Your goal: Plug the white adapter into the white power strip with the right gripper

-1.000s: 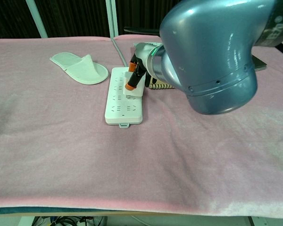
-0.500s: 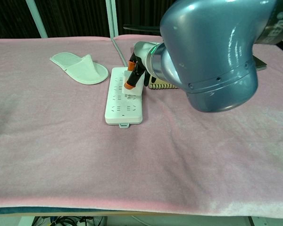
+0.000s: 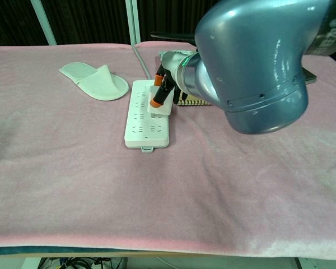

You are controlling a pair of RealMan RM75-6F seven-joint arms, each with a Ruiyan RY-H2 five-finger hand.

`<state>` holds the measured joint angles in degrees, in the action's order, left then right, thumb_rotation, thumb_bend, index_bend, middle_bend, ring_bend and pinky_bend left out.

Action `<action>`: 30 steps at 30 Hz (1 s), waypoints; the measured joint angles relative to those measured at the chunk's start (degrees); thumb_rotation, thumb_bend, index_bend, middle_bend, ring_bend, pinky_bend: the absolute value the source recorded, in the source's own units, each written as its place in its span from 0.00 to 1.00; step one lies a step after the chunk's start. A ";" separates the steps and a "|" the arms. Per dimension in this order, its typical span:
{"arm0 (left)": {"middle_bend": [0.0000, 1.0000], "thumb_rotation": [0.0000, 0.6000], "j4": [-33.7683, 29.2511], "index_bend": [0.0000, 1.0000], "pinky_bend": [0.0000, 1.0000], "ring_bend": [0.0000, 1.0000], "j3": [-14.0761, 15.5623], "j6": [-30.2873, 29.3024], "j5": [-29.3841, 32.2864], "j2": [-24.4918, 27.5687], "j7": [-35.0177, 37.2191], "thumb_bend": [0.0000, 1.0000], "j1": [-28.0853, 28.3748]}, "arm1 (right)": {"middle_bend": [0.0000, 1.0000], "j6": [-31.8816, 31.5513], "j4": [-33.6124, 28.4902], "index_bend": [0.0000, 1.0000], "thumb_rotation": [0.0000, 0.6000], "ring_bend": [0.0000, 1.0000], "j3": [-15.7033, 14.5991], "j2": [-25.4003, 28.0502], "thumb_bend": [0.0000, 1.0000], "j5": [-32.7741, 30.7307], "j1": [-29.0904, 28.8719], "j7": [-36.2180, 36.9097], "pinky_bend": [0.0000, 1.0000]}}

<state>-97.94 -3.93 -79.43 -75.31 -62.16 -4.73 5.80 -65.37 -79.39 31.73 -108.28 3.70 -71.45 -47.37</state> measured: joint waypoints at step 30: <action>0.03 1.00 -0.17 0.12 0.00 0.00 -0.03 0.06 0.28 0.07 -0.14 0.33 0.01 | 0.58 2.65 0.15 0.71 1.00 0.59 -0.92 -0.02 0.35 1.36 0.29 -0.04 0.35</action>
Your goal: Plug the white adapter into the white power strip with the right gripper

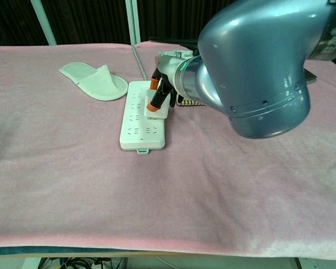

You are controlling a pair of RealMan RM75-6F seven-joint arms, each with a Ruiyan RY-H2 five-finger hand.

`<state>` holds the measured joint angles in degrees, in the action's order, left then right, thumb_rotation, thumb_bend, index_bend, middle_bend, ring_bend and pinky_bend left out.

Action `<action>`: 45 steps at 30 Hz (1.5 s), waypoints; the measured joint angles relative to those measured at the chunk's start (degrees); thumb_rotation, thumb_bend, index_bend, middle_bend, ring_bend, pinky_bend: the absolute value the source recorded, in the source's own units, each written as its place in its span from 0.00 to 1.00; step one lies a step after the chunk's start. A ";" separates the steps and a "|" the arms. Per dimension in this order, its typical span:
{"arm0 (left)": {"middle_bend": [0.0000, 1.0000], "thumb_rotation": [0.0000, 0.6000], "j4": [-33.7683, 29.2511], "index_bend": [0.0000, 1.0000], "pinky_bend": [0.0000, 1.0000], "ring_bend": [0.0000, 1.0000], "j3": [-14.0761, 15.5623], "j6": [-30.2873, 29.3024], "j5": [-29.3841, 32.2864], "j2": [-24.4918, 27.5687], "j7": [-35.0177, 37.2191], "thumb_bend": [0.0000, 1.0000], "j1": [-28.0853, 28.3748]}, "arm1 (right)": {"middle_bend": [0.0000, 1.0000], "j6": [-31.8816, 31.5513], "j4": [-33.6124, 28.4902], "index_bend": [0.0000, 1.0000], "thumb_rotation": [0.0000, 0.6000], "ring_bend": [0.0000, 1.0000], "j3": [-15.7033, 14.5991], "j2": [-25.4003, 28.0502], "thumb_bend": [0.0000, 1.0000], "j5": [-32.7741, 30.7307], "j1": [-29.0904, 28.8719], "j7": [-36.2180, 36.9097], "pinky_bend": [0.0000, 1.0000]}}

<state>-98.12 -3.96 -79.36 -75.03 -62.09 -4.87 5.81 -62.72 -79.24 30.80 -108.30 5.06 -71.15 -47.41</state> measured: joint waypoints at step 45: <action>0.03 1.00 -0.42 0.12 0.00 0.00 0.06 0.64 0.54 0.36 -0.19 0.33 0.20 | 0.62 1.43 5.45 0.81 1.00 0.61 -4.17 -3.78 0.35 3.72 -3.65 -5.76 0.36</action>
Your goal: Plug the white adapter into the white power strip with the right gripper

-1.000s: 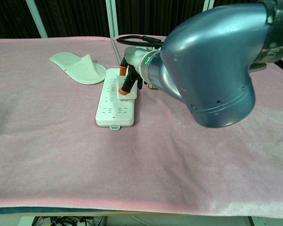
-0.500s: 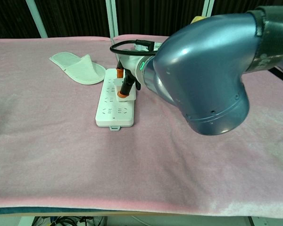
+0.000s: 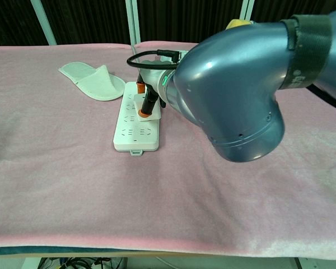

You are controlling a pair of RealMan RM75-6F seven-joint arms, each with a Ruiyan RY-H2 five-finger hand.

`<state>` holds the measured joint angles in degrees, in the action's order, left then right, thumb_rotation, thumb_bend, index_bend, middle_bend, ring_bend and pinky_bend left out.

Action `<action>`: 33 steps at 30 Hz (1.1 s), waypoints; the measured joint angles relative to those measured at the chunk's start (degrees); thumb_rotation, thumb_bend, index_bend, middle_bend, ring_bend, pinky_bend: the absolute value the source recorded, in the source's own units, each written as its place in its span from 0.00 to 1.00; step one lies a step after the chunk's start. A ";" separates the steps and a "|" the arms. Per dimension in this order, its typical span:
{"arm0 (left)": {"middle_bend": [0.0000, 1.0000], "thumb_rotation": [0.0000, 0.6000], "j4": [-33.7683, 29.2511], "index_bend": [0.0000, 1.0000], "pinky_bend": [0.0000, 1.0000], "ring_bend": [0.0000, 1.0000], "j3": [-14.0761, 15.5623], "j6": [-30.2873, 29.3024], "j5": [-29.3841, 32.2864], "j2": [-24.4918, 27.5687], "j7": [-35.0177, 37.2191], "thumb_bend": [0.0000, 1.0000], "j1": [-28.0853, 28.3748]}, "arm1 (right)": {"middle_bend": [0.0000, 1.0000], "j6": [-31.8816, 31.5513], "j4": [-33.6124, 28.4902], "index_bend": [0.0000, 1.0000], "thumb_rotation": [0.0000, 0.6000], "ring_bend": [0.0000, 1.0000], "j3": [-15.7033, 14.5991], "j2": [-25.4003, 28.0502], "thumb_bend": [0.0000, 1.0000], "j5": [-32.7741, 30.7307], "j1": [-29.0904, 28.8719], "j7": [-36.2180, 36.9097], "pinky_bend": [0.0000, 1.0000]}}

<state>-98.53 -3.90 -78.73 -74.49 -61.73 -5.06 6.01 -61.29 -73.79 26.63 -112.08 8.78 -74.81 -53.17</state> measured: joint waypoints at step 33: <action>0.03 1.00 -0.24 0.12 0.00 0.00 -0.04 0.34 0.65 0.16 -0.29 0.33 0.09 | 0.70 2.80 3.11 0.92 1.00 0.68 -1.33 -1.92 0.36 1.69 1.62 1.39 0.37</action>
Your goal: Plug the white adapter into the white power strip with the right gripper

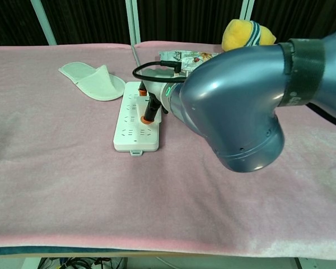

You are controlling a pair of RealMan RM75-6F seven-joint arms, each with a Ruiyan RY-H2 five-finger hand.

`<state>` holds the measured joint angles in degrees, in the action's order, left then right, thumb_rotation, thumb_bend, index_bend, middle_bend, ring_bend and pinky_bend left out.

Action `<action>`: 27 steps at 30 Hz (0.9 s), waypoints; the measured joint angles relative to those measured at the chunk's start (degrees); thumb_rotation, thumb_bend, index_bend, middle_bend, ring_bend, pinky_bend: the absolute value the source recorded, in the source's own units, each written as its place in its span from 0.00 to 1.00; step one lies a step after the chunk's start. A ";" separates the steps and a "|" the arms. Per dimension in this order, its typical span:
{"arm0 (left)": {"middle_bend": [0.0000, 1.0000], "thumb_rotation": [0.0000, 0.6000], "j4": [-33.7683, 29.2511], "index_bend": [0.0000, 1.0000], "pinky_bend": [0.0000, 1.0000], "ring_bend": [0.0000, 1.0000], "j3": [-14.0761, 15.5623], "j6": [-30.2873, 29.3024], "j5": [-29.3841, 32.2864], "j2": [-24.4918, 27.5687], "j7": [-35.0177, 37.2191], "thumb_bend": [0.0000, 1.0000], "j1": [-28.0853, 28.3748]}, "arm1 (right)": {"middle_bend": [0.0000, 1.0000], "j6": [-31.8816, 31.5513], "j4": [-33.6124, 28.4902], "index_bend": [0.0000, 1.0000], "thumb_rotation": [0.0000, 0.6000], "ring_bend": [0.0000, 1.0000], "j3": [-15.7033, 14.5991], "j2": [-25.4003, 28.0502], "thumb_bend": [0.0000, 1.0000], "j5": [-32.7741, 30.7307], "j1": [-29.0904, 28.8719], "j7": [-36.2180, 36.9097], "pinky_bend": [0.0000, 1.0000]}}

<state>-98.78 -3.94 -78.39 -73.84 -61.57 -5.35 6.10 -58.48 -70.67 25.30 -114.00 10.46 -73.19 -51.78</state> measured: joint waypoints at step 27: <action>0.03 1.00 -0.18 0.12 0.00 0.00 -0.03 0.22 0.63 0.14 -0.45 0.33 0.05 | 0.00 1.03 -3.82 0.11 1.00 0.11 0.94 2.67 0.09 -4.44 0.69 -2.30 0.11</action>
<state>-98.96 -3.96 -78.17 -73.21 -61.43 -5.80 6.15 -57.46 -74.49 26.23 -111.34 6.03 -72.49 -54.08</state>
